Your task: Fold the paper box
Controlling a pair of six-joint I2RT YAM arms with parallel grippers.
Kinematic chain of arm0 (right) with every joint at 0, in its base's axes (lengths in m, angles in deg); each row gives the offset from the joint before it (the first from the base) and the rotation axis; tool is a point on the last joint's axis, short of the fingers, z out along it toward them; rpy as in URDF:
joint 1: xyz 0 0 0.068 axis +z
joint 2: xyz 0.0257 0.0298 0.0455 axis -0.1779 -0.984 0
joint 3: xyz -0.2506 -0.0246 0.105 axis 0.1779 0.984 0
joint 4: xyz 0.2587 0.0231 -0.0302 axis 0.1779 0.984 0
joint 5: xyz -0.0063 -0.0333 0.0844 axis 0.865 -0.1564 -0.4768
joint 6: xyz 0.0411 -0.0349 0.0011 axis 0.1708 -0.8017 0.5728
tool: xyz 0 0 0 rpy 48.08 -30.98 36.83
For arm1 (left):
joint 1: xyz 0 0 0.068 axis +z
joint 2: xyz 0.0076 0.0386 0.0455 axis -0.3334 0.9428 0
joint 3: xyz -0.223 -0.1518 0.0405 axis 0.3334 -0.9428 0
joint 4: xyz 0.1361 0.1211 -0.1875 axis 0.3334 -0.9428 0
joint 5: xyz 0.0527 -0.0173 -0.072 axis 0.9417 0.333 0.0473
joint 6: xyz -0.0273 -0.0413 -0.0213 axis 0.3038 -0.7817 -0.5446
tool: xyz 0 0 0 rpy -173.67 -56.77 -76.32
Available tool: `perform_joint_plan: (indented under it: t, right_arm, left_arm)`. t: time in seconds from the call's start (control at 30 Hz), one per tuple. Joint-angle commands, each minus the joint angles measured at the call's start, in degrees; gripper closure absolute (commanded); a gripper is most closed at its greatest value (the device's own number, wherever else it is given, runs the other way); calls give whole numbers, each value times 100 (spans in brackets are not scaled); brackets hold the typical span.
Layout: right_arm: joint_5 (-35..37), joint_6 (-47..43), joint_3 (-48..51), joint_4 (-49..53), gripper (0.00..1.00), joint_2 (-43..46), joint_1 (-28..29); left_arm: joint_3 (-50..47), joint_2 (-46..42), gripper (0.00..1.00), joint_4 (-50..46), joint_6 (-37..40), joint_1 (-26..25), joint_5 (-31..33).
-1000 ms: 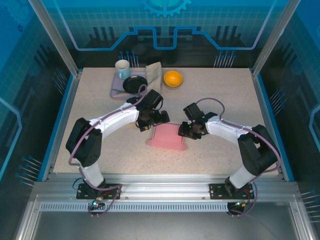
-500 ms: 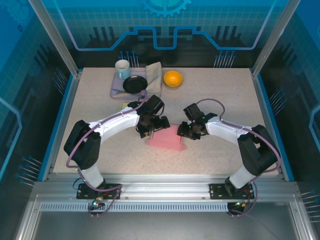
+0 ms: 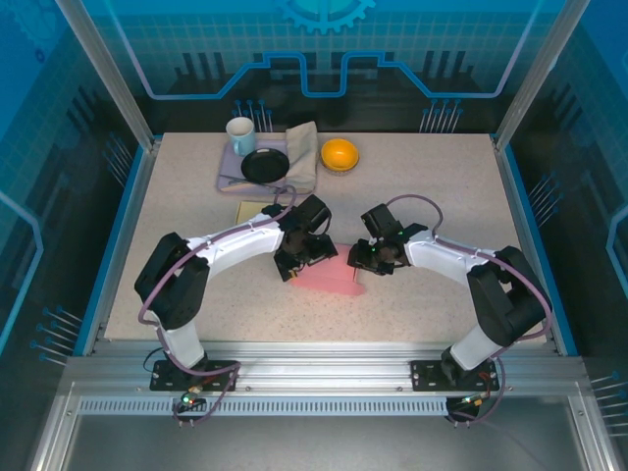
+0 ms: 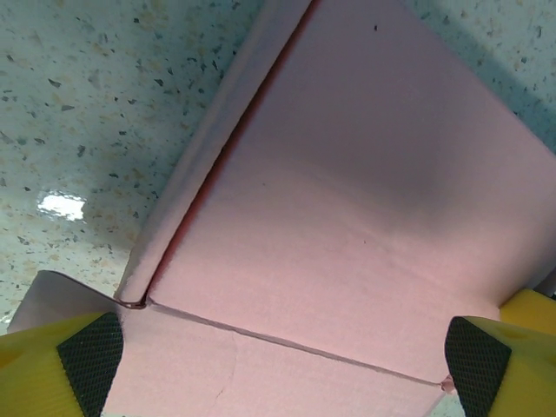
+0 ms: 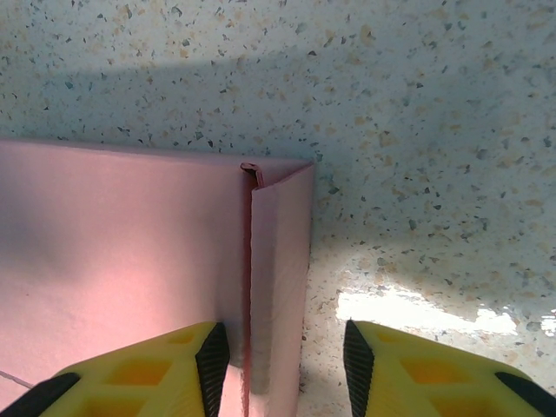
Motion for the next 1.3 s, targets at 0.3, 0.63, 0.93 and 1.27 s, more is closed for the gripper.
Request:
perform_joint_plan:
  t: [0.3,0.63,0.93,1.27]
  right_arm:
    - [-79,21,199,307,57,-187,18]
    - [-103,-11,139,359,56,-202,16]
    - [-106,-10,132,384,56,-227,12]
    - [-46,-30,150,405,56,-148,10]
  left_arm:
    - [-191,214,1,-56,166,-11,211]
    - [-74,129,1,-311,676,1,556]
    - [-129,249,1,66,629,1,356]
    - [-381,238,1,310,347,-4,122]
